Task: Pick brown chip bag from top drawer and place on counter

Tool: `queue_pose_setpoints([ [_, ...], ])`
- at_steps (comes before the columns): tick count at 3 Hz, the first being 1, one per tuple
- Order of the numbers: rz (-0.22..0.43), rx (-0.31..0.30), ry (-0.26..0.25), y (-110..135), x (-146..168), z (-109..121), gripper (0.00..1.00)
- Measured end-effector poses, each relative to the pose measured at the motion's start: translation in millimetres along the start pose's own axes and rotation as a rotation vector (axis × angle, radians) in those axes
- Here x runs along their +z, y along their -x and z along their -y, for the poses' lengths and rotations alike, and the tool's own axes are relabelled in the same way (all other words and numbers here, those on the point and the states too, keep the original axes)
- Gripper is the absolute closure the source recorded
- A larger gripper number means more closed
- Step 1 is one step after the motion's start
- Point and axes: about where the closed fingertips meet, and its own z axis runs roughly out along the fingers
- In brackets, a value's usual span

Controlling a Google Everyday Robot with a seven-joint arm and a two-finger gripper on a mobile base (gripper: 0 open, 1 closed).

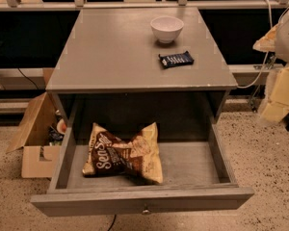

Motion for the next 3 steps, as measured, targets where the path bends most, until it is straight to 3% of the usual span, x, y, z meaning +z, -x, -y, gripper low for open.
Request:
queue_pose_setpoints([
  [1, 0.0, 0.0, 0.0, 0.2, 0.2, 0.0, 0.0],
  [2, 0.052, 0.008, 0.015, 24.5, 24.2, -1.9, 0.0],
  [3, 0.152, 0.01, 0.061, 73.6, 69.2, -13.3, 0.0],
])
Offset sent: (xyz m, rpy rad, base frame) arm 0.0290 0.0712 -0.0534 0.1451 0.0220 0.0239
